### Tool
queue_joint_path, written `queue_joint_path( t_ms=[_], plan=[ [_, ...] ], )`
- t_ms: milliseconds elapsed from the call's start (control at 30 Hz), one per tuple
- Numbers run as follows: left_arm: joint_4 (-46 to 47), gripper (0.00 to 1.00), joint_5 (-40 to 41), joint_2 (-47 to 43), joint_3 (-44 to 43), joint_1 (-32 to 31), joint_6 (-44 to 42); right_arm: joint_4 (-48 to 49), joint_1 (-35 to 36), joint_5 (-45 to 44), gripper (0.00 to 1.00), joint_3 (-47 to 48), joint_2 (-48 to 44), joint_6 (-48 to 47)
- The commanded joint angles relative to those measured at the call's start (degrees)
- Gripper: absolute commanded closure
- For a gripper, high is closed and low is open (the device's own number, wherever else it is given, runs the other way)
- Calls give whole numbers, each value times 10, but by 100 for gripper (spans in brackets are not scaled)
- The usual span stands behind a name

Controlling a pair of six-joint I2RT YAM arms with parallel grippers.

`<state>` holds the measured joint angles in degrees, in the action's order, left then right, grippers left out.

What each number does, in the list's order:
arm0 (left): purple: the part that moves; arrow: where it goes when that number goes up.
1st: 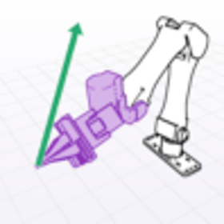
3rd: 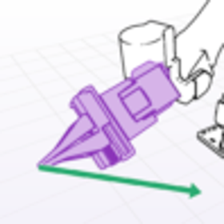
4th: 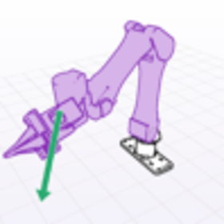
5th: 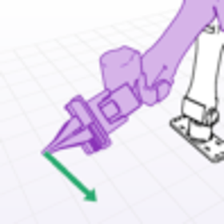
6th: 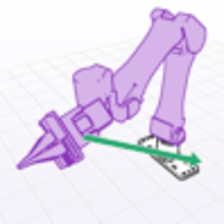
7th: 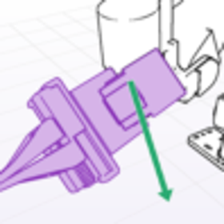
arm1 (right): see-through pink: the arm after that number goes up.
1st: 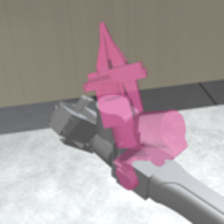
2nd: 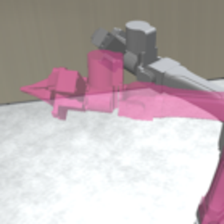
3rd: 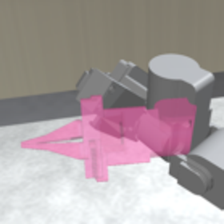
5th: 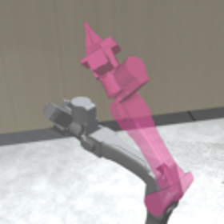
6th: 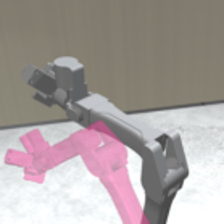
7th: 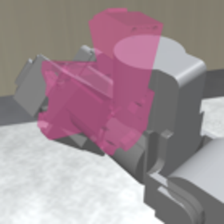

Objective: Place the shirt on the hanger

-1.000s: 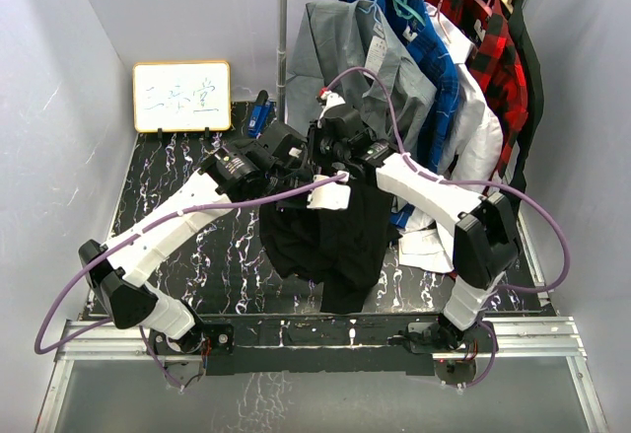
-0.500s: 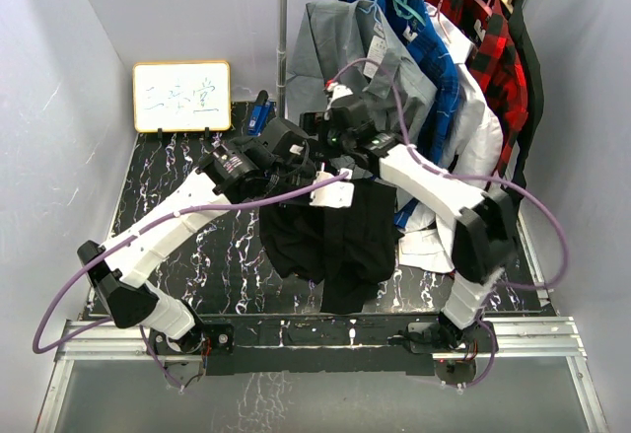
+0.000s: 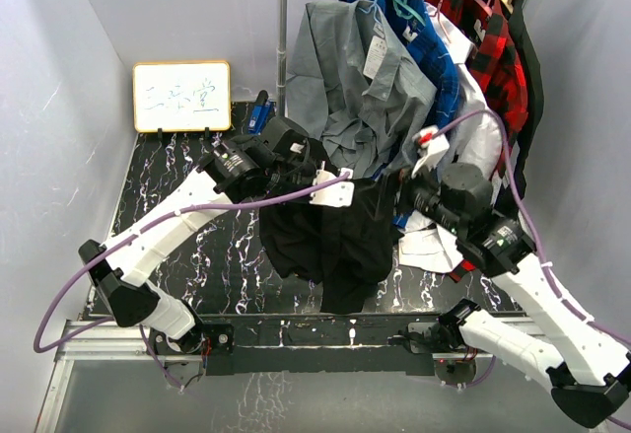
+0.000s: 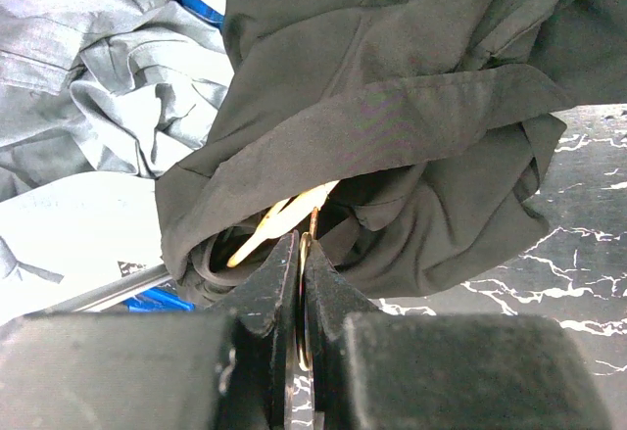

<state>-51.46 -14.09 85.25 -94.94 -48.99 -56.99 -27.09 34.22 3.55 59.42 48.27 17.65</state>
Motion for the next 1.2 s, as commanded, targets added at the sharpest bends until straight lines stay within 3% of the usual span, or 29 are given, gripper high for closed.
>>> queue_joint_path(
  t_ms=[0, 200, 500, 733, 833, 1000, 1167],
  plan=[
    [8, 100, 12, 4, -33, -3, -8, 6, 1, 63, 3, -64, -51, -53],
    [21, 100, 52, 12, -32, -3, -17, -15, 0, 126, 8, -74, -21, -109],
    [19, 100, 60, 35, -48, -2, -25, 41, 6, 189, 6, -103, 12, -94],
    [12, 100, 56, 50, -77, -2, -22, 101, 49, 144, 7, -124, 54, -102],
    [6, 100, 55, 55, -95, -2, -22, 119, 92, 79, 10, -122, 88, -114],
    [-8, 100, 55, 56, -107, -2, -25, 151, 110, -29, 24, -134, 111, -132],
    [-9, 100, 48, 47, -112, -3, -24, 196, 110, -44, 35, -169, 117, -125]
  ],
)
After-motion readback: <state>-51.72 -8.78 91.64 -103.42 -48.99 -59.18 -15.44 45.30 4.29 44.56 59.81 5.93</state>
